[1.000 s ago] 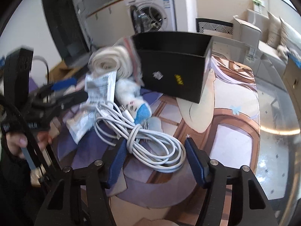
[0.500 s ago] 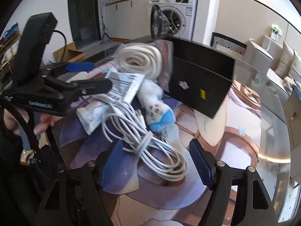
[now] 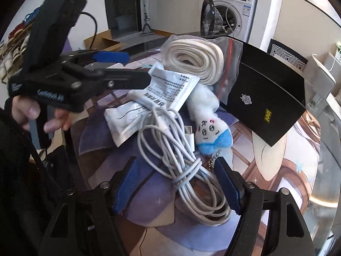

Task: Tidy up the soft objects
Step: 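Lower the right gripper onto the coiled white cable and close it, then lift the white cable with right gripper while left grasps the white printed packet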

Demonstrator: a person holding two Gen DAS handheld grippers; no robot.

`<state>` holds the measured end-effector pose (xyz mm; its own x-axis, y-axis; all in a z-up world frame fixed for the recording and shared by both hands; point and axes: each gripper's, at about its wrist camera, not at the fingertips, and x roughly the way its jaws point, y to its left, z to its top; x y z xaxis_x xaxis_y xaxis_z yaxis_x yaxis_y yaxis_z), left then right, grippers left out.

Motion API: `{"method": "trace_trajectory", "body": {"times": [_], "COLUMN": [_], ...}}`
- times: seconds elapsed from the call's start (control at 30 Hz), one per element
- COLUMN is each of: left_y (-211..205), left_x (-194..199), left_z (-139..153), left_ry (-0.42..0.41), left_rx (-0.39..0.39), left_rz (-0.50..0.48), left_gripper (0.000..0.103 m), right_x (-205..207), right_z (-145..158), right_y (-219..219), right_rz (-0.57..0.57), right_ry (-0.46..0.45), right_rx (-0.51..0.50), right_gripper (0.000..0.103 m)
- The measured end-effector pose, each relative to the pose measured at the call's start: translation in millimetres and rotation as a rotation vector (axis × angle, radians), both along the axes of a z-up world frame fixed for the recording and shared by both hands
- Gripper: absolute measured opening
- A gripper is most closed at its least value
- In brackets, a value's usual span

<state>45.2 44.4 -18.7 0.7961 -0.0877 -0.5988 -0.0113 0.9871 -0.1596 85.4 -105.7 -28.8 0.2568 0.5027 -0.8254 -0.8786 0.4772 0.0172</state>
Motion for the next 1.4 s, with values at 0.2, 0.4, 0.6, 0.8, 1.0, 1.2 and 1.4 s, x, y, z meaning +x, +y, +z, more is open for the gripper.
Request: {"method": "trace_trajectory", "body": {"times": [0.2, 0.4, 0.6, 0.8, 1.0, 1.2, 1.4], "left_y": [2.2, -0.3, 0.5, 1.9, 1.3, 1.0, -8.9], "left_x": [-2.3, -3.8, -4.4, -3.9, -4.4, -4.4, 3.7], "left_z": [0.8, 2.9, 5.2, 7.2, 7.9, 7.5, 2.7], "left_ry": [0.002, 0.0, -0.003, -0.005, -0.006, 0.0, 0.048], "left_rx": [-0.016, -0.017, -0.023, -0.043, -0.038, -0.038, -0.011], "left_rz": [-0.006, -0.005, -0.004, -0.002, -0.001, -0.003, 0.0], "left_gripper": [0.103, 0.103, 0.103, 0.103, 0.103, 0.103, 0.103], "right_x": [-6.8, -3.2, -2.1, -7.2, -15.7, -17.7, -13.0], "right_z": [-2.5, -5.0, -3.2, -2.1, 2.5, 17.1, 26.9], "right_y": [-4.6, 7.3, -1.5, -13.5, -26.7, -50.8, -62.5], "right_rz": [0.025, 0.046, 0.048, 0.043, 0.035, -0.008, -0.072], "right_ry": [0.011, 0.007, 0.027, 0.057, 0.045, 0.022, -0.012], "right_rx": [-0.009, 0.002, 0.038, 0.08, 0.123, 0.193, 0.231], "right_gripper": [0.059, 0.055, 0.037, 0.033, 0.033, 0.033, 0.033]}}
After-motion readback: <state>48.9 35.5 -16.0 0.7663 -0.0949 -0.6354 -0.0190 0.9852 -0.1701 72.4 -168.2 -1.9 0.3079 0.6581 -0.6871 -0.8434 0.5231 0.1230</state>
